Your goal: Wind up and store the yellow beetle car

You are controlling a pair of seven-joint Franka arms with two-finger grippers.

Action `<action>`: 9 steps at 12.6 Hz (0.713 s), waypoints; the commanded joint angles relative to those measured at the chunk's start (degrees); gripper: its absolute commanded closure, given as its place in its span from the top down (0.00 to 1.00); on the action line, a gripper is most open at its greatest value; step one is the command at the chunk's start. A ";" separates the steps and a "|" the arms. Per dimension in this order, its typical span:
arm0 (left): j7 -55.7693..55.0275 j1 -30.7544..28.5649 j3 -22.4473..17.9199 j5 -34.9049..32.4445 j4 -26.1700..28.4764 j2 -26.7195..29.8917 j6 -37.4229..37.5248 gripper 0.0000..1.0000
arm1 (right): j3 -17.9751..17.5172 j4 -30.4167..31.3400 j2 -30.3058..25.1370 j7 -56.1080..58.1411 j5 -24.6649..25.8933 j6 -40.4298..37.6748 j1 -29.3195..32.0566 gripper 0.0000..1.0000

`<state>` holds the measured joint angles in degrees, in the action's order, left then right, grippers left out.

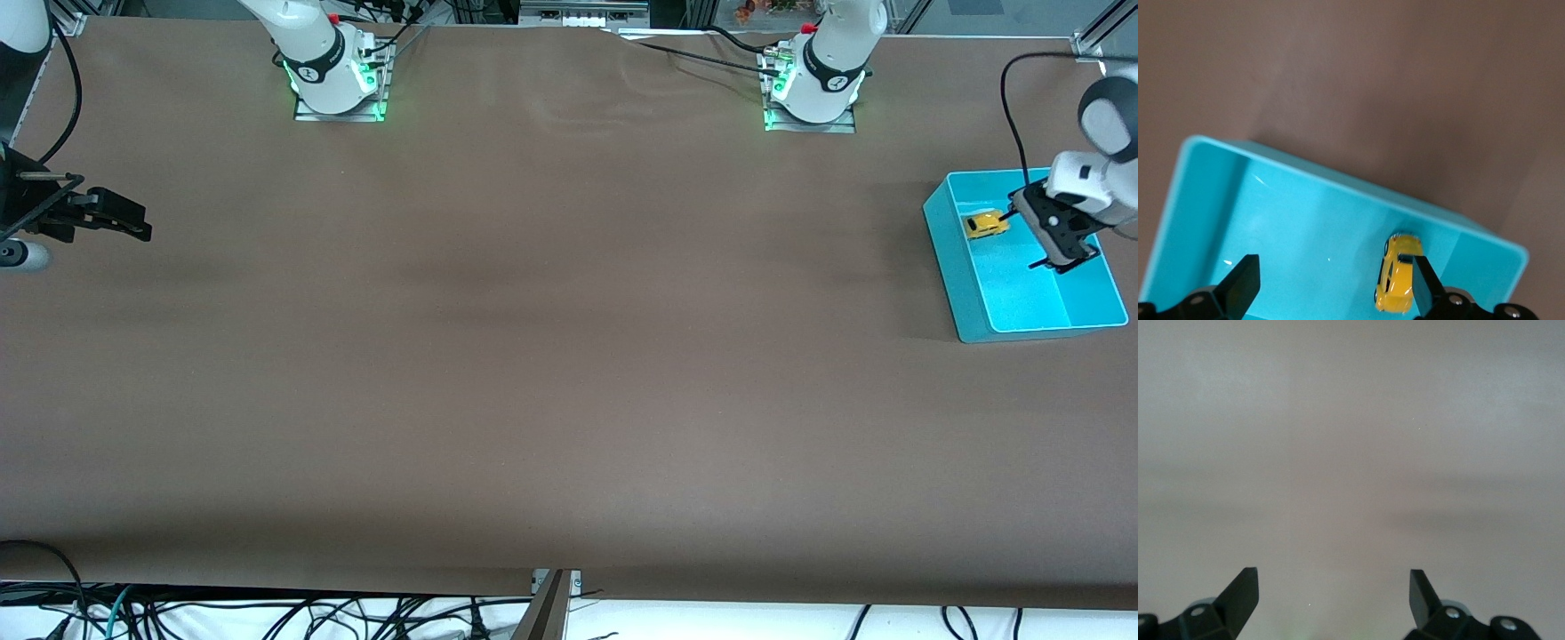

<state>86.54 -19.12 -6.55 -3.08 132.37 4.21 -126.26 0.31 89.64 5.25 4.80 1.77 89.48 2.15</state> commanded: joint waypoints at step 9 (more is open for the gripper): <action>-31.16 19.63 -0.66 3.16 -30.46 4.77 24.29 1.00 | -0.22 -0.61 -0.07 0.12 -0.27 0.17 0.40 1.00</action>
<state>57.41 -2.41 -6.20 -0.50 110.73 13.32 -106.00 0.31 89.58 5.26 4.80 1.77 89.62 2.16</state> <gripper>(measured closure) 0.000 0.000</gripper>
